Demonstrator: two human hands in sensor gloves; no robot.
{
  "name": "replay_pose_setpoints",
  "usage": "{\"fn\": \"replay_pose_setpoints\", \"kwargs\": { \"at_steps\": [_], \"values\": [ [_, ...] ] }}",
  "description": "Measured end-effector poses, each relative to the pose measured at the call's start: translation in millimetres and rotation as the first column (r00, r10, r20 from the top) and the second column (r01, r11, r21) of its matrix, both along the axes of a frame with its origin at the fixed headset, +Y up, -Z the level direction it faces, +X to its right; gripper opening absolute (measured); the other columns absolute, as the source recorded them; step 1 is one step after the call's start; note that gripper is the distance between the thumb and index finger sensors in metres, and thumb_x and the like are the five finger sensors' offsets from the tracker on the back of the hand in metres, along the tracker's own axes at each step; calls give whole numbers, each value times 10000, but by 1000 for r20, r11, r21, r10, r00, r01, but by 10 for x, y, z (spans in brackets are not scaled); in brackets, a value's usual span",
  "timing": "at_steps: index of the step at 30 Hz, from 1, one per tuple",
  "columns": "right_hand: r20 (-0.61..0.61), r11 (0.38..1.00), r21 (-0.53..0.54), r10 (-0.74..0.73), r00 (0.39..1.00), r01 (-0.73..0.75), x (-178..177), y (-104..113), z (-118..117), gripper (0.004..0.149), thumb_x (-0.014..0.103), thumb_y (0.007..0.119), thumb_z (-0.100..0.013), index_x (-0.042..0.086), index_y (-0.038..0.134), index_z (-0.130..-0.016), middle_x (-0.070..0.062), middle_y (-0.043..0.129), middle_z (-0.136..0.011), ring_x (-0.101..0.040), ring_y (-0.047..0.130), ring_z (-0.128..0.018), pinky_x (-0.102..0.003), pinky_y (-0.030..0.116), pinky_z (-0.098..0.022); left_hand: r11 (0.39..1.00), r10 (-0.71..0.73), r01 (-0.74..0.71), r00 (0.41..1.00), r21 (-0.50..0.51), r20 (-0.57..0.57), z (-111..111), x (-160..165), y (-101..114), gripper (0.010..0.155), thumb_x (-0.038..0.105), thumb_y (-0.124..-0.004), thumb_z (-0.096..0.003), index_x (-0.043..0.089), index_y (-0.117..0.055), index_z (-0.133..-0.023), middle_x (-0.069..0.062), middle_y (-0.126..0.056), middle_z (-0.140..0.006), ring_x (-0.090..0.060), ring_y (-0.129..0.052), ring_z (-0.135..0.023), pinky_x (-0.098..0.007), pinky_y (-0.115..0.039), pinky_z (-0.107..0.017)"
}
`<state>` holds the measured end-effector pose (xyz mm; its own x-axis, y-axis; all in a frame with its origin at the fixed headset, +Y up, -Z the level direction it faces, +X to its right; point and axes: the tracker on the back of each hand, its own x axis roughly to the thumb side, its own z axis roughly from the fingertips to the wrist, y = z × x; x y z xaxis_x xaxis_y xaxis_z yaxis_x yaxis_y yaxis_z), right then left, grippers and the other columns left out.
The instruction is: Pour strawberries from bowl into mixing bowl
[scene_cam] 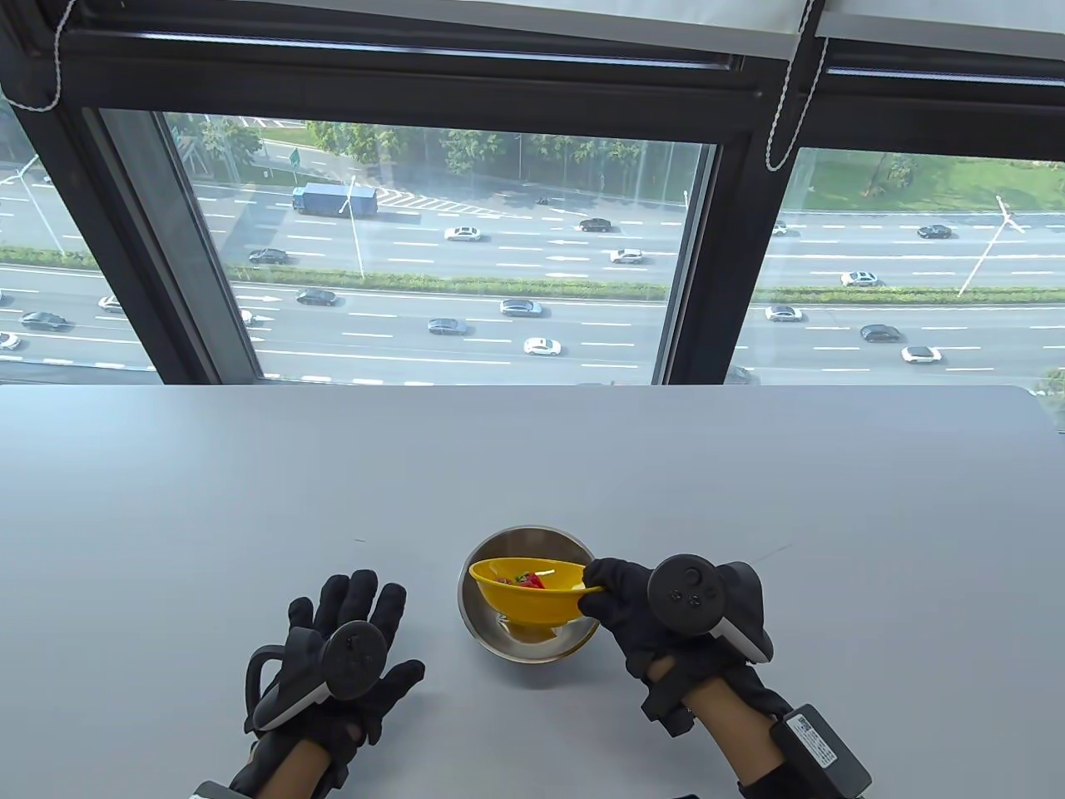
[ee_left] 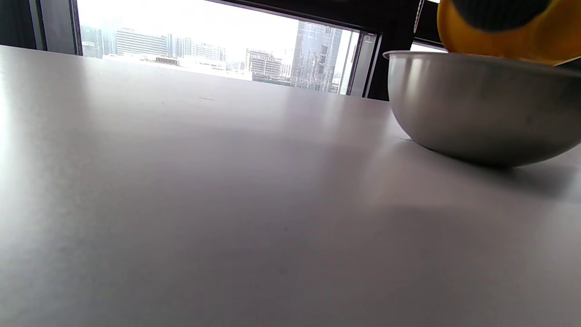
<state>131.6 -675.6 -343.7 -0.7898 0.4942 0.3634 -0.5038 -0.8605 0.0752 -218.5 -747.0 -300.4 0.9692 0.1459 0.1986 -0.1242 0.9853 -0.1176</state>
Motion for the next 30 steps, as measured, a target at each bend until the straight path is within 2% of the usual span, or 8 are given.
{"fn": "replay_pose_setpoints", "kwargs": {
  "at_steps": [9,15,24,30],
  "values": [
    [14,996,-53,-65,998,66,-26,-40,-28,517,520,697,-382,249,810,-807,-178,993,-576,-331,1043,-468,-540,819,-455,1000,1,-1,1000,-5,-5,0,-6,-5,891,693,-631,-403,306,-246,-1107,-70,-95,-1192,-434,-171,-1112,-726,-140,-702],
    [36,974,-140,-172,984,176,-2,-86,-72,508,519,685,-386,241,826,-787,-164,1011,-519,-309,1054,-404,-519,837,-416,1000,-3,3,1000,-14,-5,1,-4,-12,892,694,-630,-402,305,-246,-1107,-70,-94,-1193,-436,-140,-1116,-726,-140,-702],
    [66,858,-329,-396,916,395,66,-197,-152,494,512,679,-395,225,842,-762,-143,1028,-455,-288,1063,-334,-496,859,-373,1000,-5,5,1000,-21,-2,0,5,-18,891,694,-630,-402,307,-246,-1107,-69,-94,-1193,-434,-171,-1112,-727,-141,-701],
    [83,787,-396,-482,872,473,125,-231,-186,490,514,674,-400,226,841,-761,-134,1028,-453,-285,1062,-333,-495,858,-374,1000,-5,4,1000,-25,-2,0,7,-22,892,694,-630,-403,305,-245,-1108,-70,-95,-1193,-436,-141,-1115,-726,-141,-702]
  ]
}}
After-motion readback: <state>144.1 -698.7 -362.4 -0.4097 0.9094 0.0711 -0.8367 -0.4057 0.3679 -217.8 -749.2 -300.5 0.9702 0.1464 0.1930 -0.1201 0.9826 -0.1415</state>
